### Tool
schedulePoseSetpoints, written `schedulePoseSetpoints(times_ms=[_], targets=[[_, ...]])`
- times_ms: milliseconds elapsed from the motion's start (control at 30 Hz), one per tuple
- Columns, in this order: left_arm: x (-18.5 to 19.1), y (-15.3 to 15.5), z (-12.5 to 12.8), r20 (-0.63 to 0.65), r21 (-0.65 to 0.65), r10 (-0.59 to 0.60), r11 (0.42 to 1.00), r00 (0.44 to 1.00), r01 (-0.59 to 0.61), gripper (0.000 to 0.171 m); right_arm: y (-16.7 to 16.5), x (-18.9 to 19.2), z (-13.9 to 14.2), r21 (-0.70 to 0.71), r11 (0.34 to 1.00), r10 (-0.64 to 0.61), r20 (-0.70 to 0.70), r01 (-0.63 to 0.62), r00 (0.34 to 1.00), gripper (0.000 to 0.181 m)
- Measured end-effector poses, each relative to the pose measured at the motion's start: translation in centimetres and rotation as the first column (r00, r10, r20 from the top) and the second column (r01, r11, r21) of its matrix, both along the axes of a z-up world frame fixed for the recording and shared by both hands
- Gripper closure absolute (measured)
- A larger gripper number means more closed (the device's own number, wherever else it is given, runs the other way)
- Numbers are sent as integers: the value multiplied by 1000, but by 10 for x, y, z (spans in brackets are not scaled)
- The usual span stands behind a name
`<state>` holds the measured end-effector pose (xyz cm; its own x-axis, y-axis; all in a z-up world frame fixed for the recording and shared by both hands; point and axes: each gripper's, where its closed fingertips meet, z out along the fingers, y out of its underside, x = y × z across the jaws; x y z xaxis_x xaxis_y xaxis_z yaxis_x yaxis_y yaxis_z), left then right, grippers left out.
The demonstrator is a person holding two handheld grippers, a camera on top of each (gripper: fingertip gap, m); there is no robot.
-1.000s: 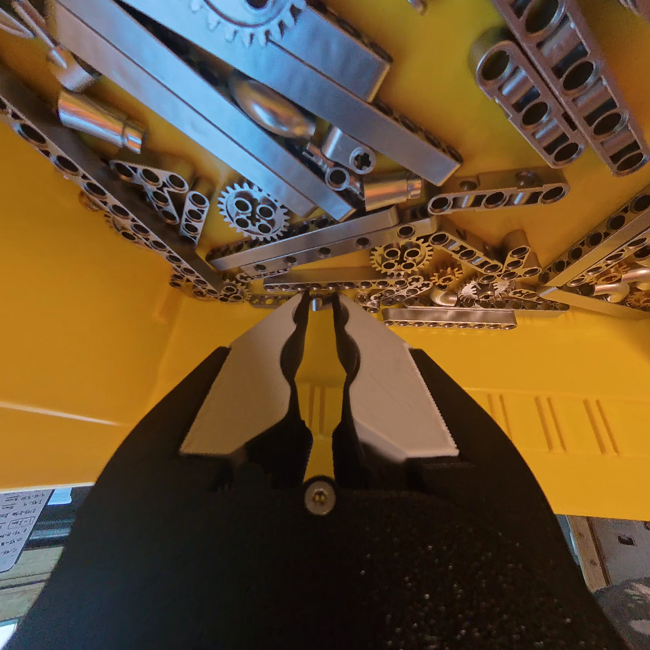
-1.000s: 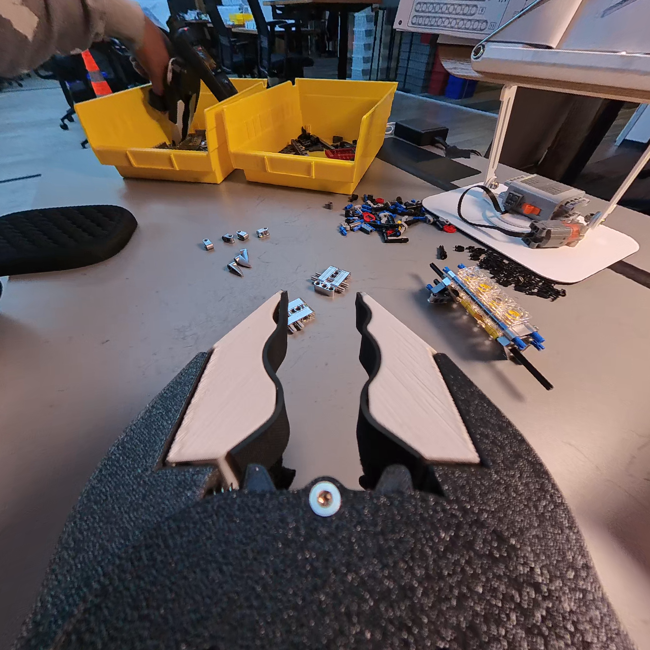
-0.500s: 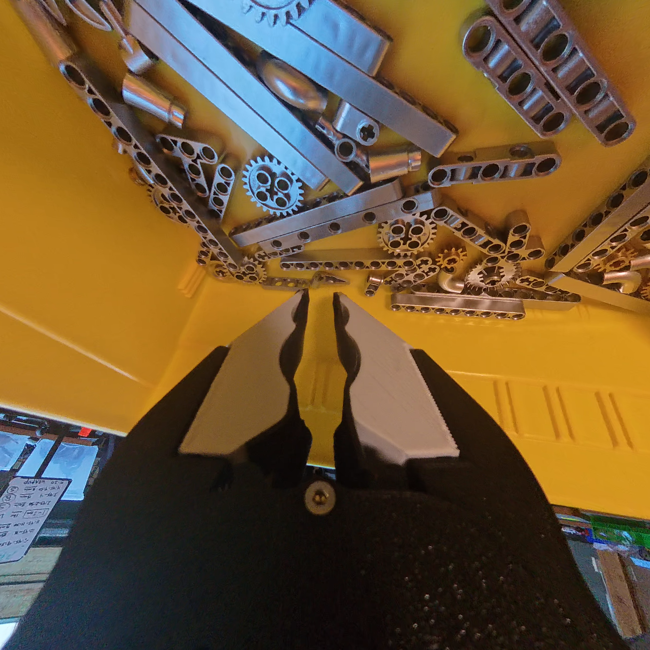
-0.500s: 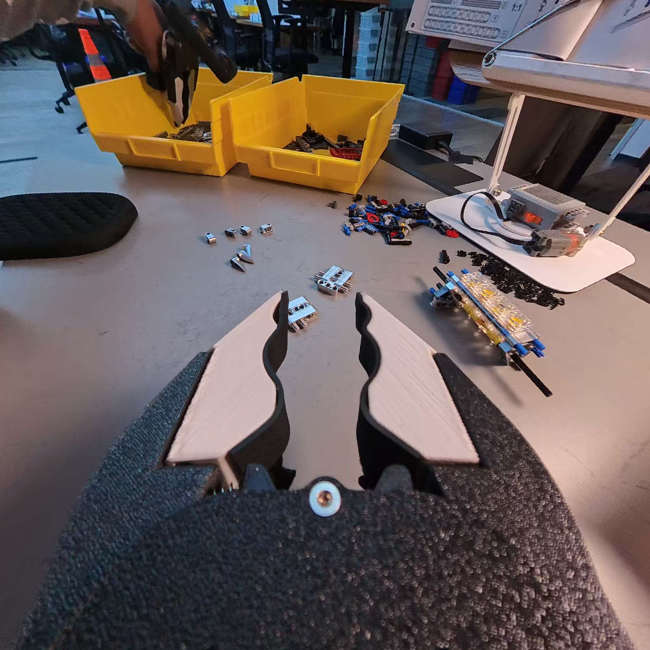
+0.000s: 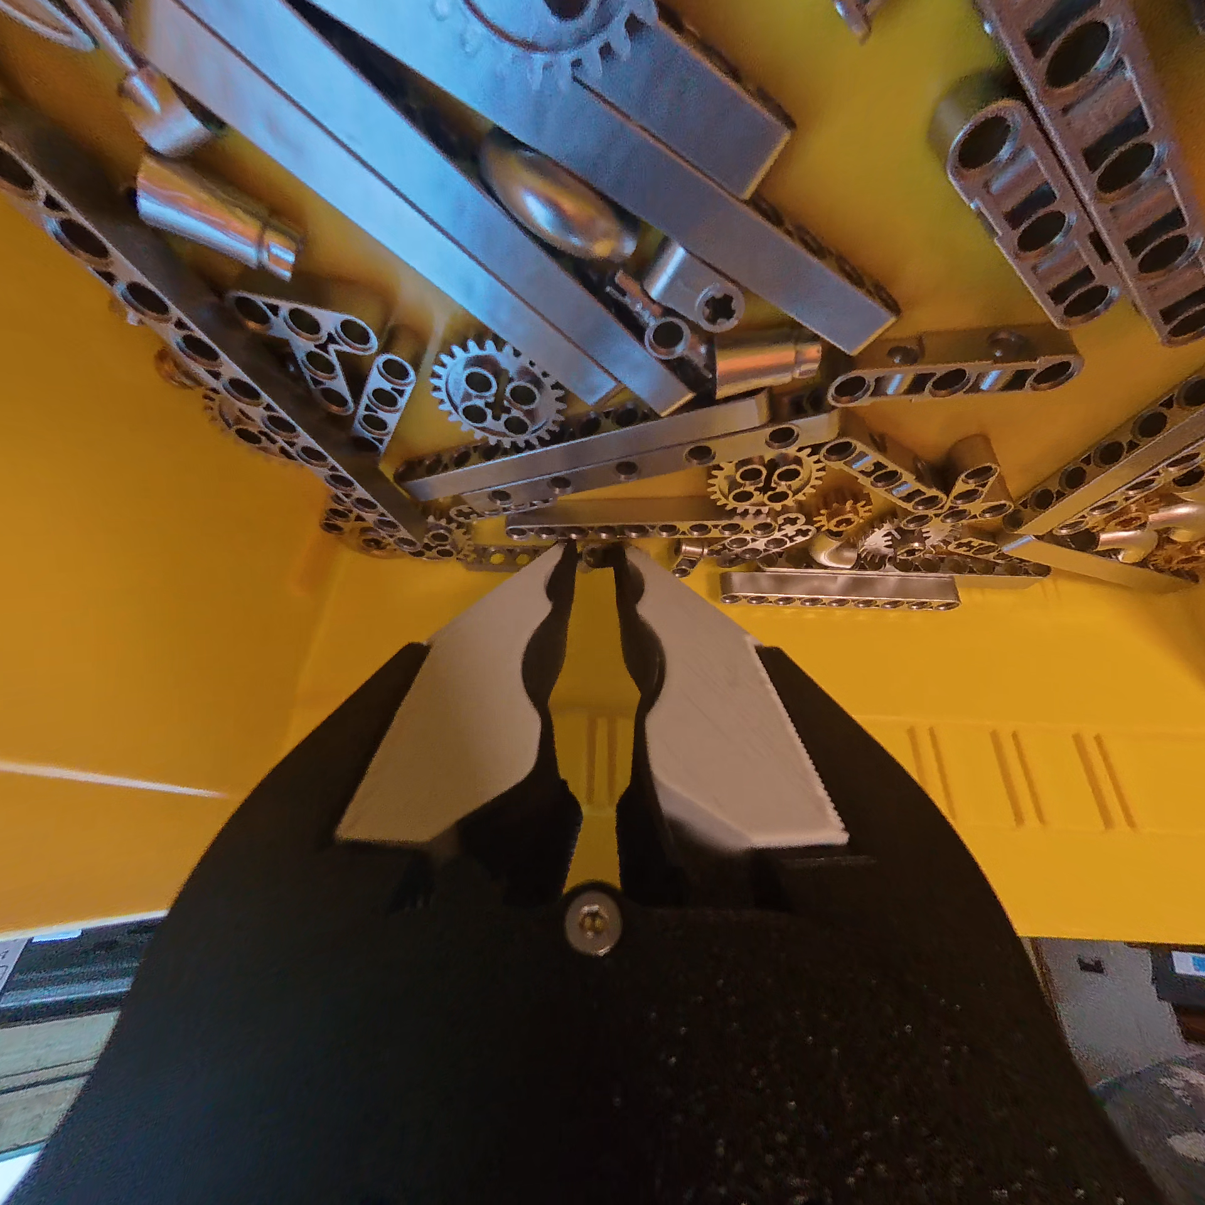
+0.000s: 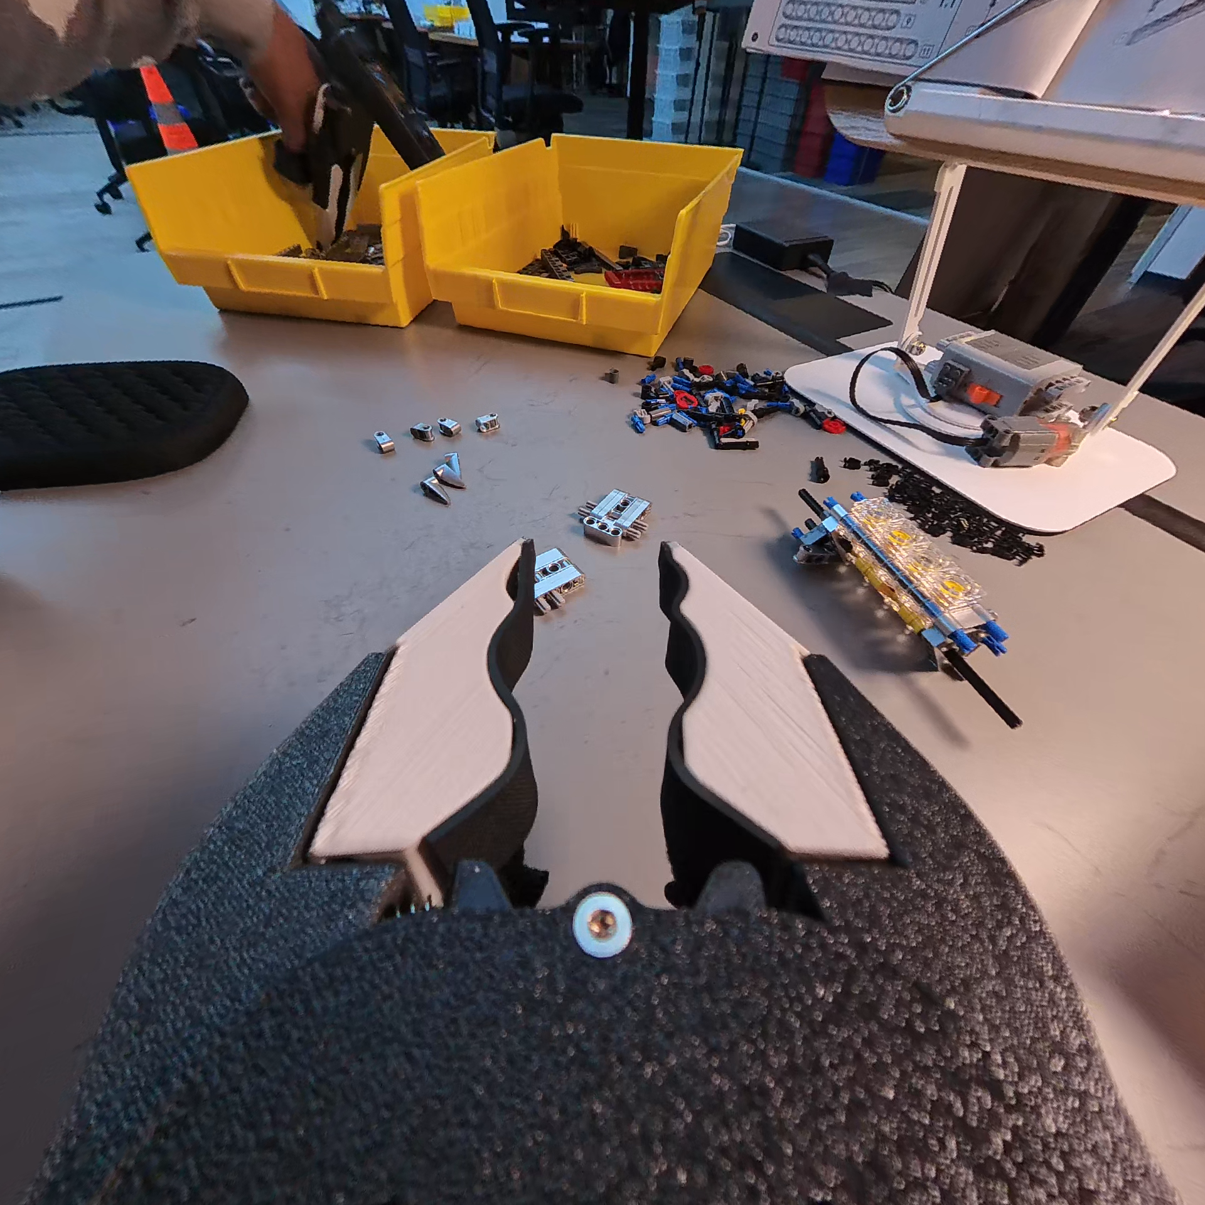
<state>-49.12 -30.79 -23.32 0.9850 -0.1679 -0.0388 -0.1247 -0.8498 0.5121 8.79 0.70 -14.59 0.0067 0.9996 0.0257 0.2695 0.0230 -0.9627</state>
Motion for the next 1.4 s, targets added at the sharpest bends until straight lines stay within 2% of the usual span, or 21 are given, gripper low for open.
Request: schedulePoseSetpoints(times_ms=[267,433,633,800,867,933,1067,1133,1167,1233,1333,1400], targets=[[6,-1,3,15,-29,-24,999,1000,24,166,-1,1,2,5,1000,3,-10,-3,1000,144],[4,-1,15,-5,-19,-35,999,999,35,166,-2,1,1,13,1000,7,-9,-7,1000,144],[8,9,47,-36,26,-70,997,997,71,166,-3,0,1,20,1000,10,-8,-9,1000,144],[46,44,88,4,216,-130,968,991,126,166,-5,2,3,32,999,15,-16,-15,1000,144],[80,69,104,57,348,-188,924,981,157,165,-6,2,3,38,999,19,-17,-19,1000,144],[129,98,118,134,515,-275,840,952,170,165,-8,2,3,45,999,24,-12,-24,1000,144],[237,152,136,244,806,-490,582,837,106,165,-15,1,-1,79,996,39,18,-41,999,144],[288,174,134,262,890,-579,454,772,38,165,-19,-1,-5,102,993,50,43,-55,998,144],[310,183,127,262,913,-608,409,749,12,165,-20,-1,-7,113,992,54,55,-60,997,144],[345,199,105,254,935,-642,354,724,-14,165,-23,-2,-10,131,989,59,72,-68,996,144],[383,220,70,286,939,-658,339,697,-64,165,-24,-2,-11,145,987,58,76,-69,995,144],[403,229,59,295,941,-670,326,681,-87,165,-24,-2,-9,149,987,56,68,-65,996,144]])
